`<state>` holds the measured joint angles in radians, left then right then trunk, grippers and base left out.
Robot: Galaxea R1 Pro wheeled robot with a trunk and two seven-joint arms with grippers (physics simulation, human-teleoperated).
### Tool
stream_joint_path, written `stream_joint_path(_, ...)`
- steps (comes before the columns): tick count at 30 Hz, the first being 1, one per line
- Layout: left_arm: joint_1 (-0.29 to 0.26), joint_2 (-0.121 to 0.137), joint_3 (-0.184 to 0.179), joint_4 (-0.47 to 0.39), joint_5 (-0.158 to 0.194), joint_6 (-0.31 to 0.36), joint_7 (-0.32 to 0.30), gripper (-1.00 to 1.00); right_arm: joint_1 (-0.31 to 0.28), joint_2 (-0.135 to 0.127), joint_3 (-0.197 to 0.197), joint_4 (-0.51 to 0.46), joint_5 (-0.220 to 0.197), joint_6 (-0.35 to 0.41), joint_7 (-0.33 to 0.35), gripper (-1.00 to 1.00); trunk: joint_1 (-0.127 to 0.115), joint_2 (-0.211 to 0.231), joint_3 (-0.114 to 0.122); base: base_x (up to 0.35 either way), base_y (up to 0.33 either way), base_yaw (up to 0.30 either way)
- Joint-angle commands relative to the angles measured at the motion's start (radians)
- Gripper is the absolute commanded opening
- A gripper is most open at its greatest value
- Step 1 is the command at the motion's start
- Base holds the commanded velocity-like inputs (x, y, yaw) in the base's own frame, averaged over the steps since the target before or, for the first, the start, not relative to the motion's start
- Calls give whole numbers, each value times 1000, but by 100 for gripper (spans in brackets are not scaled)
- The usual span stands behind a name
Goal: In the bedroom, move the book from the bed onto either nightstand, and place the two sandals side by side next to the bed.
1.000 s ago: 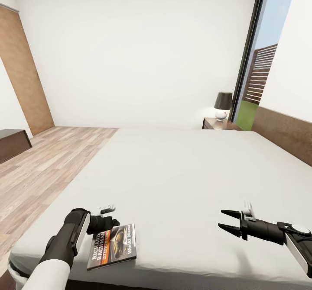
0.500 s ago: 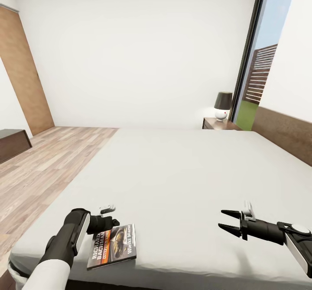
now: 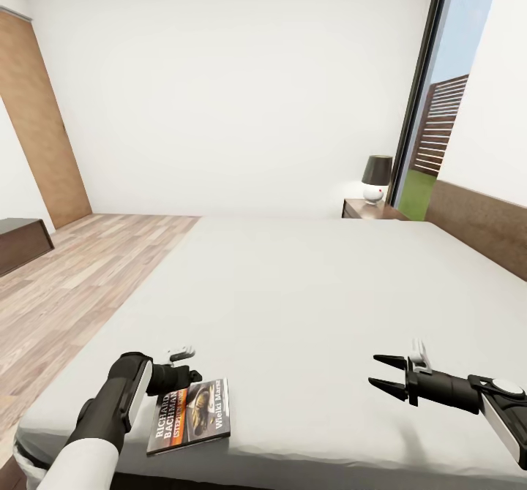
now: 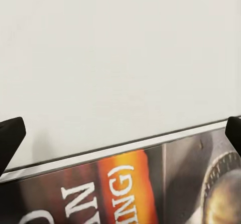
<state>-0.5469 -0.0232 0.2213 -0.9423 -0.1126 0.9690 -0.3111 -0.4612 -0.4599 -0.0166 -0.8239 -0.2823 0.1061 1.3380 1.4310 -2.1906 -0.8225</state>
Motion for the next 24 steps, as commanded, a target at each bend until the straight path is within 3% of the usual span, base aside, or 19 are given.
stream_joint_path(1, -1, -1, 4, -1, -11, 4, -10, 100, -1, 0, 0, 0, -5, 11, 3, 100, 0, 0, -1, 0, 0, 0)
stream_joint_path(24, -1, -1, 4, -1, -10, 4, -9, 100, -1, 0, 1, 0, -5, 11, 4, 100, 0, 0, -1, 0, 0, 0)
